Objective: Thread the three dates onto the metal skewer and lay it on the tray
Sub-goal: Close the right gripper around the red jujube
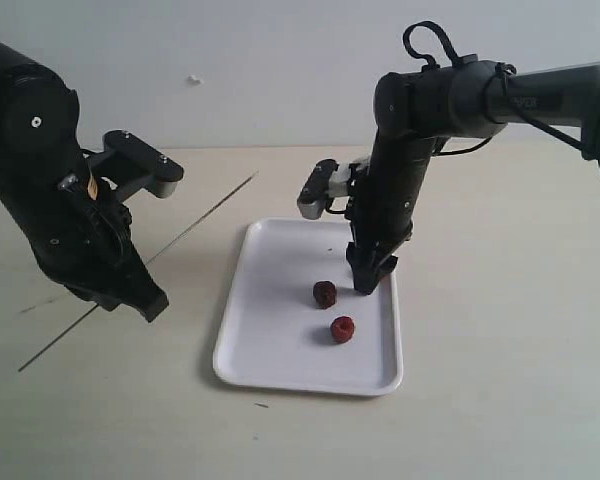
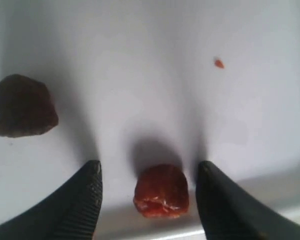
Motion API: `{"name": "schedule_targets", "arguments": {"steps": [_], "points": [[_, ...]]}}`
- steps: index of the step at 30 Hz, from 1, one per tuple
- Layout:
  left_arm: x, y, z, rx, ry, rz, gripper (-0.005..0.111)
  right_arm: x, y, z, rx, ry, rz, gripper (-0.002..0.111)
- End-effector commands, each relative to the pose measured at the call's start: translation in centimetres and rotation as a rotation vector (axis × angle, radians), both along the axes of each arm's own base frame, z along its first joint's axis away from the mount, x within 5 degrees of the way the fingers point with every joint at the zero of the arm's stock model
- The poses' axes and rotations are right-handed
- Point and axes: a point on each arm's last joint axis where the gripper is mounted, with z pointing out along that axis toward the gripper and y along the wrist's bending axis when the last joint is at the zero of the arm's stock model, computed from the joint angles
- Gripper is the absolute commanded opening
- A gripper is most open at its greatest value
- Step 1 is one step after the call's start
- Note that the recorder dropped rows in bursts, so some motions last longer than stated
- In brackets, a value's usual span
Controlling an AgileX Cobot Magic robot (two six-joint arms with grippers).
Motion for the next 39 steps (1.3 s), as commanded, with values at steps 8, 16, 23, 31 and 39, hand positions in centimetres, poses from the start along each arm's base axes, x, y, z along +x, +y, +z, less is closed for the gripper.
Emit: {"name": "schedule_targets", "arguments": {"steps": [8,16,23,31,39], "points": [[0.20,-0.01,0.54,-0.011,-0.029,-0.001,0.000,-0.15,-0.33,0.15,-0.037,0.020,0.006,0.055],[0.25,-0.05,0.55,-0.015,-0.035,-0.002,0.000,-0.17,-0.25,0.15,-0.028,0.025,-0.030,0.050],[0.27,-0.06,0.56,-0.016,-0.036,-0.002,0.000,-0.17,-0.25,0.15,-0.028,0.026,-0.034,0.043],[0.27,-0.06,0.56,-0.016,-0.036,-0.002,0.000,-0.17,-0.25,0.15,-0.028,0.026,-0.040,0.038],[0.30,-0.08,0.56,-0.018,-0.039,-0.003,0.000,-0.17,-0.25,0.15,-0.028,0.028,-0.056,0.032]]}}
